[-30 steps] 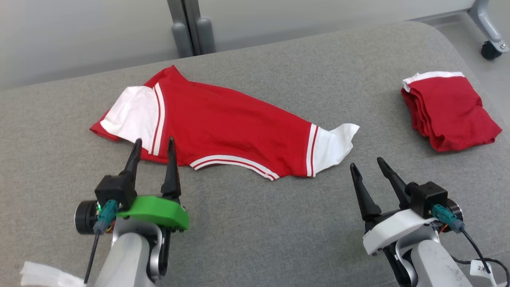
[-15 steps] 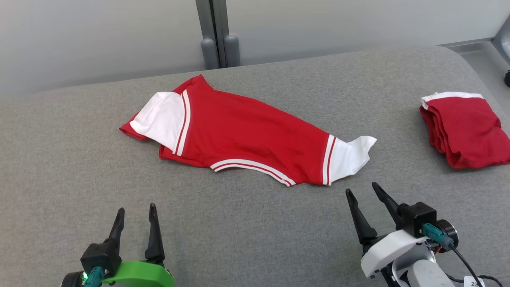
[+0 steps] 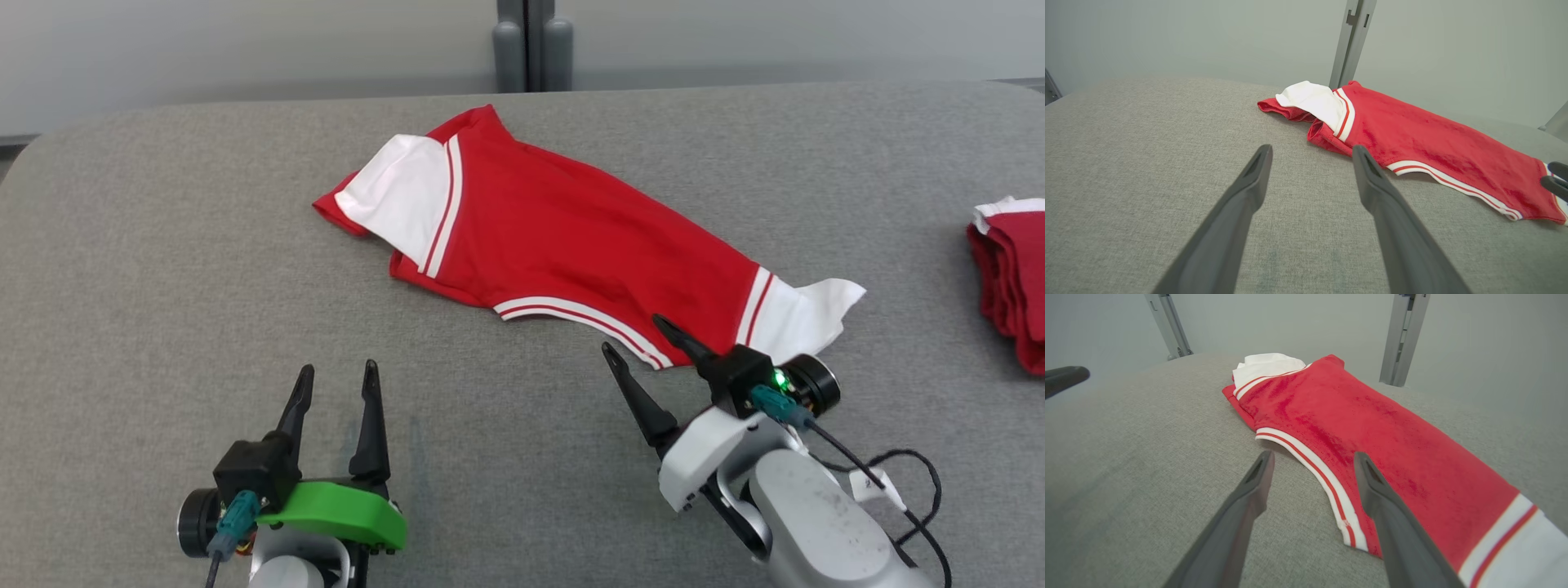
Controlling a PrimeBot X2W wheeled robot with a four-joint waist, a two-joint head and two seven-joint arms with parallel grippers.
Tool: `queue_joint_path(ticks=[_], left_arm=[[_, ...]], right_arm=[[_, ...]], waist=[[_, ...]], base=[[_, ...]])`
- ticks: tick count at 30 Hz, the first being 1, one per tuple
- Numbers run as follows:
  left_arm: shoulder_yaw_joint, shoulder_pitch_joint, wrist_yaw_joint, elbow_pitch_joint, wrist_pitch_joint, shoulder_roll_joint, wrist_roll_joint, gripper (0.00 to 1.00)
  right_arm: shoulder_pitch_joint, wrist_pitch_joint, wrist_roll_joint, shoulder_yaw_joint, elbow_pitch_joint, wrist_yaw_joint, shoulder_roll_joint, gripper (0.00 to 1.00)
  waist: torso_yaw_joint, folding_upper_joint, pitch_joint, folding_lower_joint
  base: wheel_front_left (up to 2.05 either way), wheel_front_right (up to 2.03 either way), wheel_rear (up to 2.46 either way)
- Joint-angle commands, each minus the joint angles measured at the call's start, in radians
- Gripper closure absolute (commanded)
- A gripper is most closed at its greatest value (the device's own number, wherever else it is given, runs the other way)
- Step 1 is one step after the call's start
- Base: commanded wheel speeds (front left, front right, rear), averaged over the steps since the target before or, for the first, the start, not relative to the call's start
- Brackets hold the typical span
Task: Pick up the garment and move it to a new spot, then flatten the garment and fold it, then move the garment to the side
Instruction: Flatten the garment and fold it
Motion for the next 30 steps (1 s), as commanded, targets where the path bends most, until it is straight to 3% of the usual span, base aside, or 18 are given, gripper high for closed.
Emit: queue_joint_path(ticks=[1, 8, 18, 19, 20, 21, 22, 30], left_arm=[[-0.013, -0.027, 0.006, -0.001, 0.001, 0.003, -0.010, 0.00], [-0.069, -0.068, 0.027, -0.006, 0.001, 0.002, -0.043, 0.00], [-0.091, -0.085, 0.032, -0.014, 0.001, 0.002, -0.057, 0.00], [-0.092, -0.085, 0.033, -0.015, 0.001, 0.002, -0.059, 0.00], [-0.093, -0.087, 0.035, -0.016, 0.001, 0.002, -0.061, 0.00], [-0.095, -0.089, 0.036, -0.018, 0.001, 0.002, -0.063, 0.00], [-0.096, -0.090, 0.038, -0.019, 0.001, 0.002, -0.065, 0.00], [-0.090, -0.083, 0.041, -0.018, 0.001, 0.002, -0.061, 0.00]], right_arm=[[-0.048, 0.000, -0.009, 0.028, 0.031, -0.002, -0.004, 0.00], [-0.226, 0.000, 0.009, 0.120, 0.208, -0.002, -0.005, 0.00], [-0.341, 0.000, 0.017, 0.121, 0.371, -0.002, -0.005, 0.01], [-0.343, 0.000, 0.017, 0.123, 0.378, -0.002, -0.004, 0.07], [-0.344, 0.000, 0.017, 0.124, 0.388, -0.002, -0.005, 0.44], [-0.345, 0.001, 0.017, 0.124, 0.392, -0.001, -0.005, 0.60], [-0.342, 0.001, 0.018, 0.123, 0.393, -0.001, -0.005, 1.00], [-0.299, 0.000, 0.010, 0.095, 0.299, -0.001, -0.009, 1.00]], waist=[[0.085, 0.0000, 0.074, 0.0000], [0.190, 0.0000, 0.141, 0.0000], [0.264, 0.0000, 0.189, 0.0000], [0.266, 0.0000, 0.191, 0.0000], [0.268, 0.0000, 0.194, 0.0000], [0.269, 0.0000, 0.196, 0.0000], [0.269, 0.0000, 0.198, 0.0000], [0.241, 0.0000, 0.185, 0.0000]], base=[[0.00, 0.00, 0.00], [0.00, 0.00, 0.00], [0.00, 0.00, 0.00], [0.00, 0.00, 0.00], [0.00, 0.00, 0.00], [0.00, 0.00, 0.00], [0.00, 0.00, 0.00], [0.00, 0.00, 0.00]])
